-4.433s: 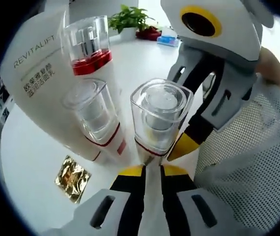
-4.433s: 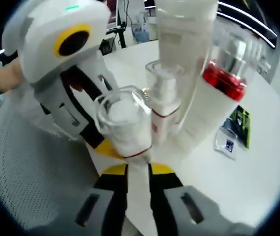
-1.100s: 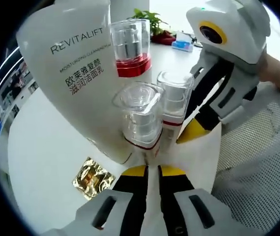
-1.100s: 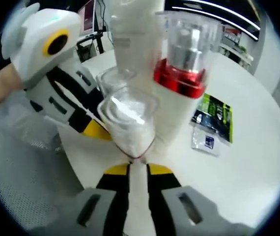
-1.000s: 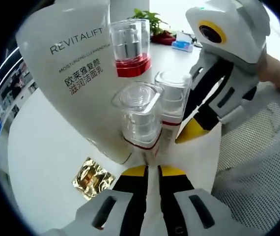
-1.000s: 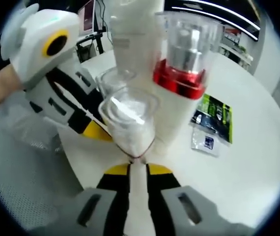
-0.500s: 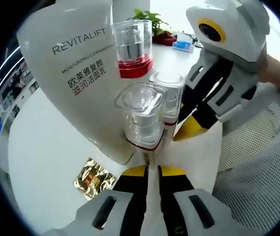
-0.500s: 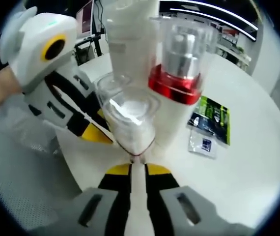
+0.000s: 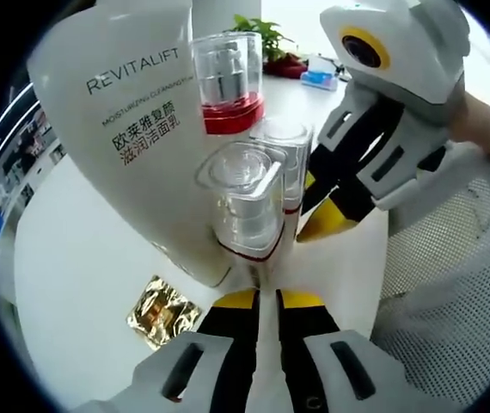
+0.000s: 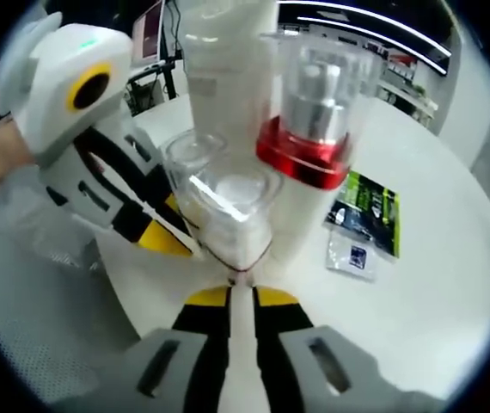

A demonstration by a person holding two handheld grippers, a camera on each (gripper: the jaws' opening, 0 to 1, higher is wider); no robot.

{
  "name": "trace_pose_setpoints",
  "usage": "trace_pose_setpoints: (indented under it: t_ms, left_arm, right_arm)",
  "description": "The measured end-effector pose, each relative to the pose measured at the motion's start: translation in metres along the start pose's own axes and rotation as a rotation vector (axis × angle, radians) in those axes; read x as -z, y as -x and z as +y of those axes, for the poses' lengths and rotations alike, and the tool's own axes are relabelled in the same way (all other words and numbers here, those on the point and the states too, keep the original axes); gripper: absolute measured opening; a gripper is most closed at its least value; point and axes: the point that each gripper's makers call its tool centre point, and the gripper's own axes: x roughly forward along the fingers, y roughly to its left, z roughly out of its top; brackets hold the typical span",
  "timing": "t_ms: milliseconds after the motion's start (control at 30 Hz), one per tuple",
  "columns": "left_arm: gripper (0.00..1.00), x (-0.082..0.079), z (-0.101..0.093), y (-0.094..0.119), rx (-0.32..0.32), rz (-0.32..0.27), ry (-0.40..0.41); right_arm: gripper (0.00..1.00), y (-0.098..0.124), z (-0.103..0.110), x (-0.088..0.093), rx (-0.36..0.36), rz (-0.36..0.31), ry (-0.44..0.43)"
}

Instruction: Arrange the skincare products in the storage area until every visible bottle or jar stands upright without overlapping.

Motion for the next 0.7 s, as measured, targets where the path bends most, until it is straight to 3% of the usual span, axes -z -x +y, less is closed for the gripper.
trace_pose_setpoints:
  t_ms: [700]
  left_arm:
    - [0.04, -0.0005, 0.0030, 0.0023, -0.015, -0.012, 0.007]
  right_arm:
    - [0.11, -0.0035, 0.0018, -0.0012, -0.001, 0.006, 0.014]
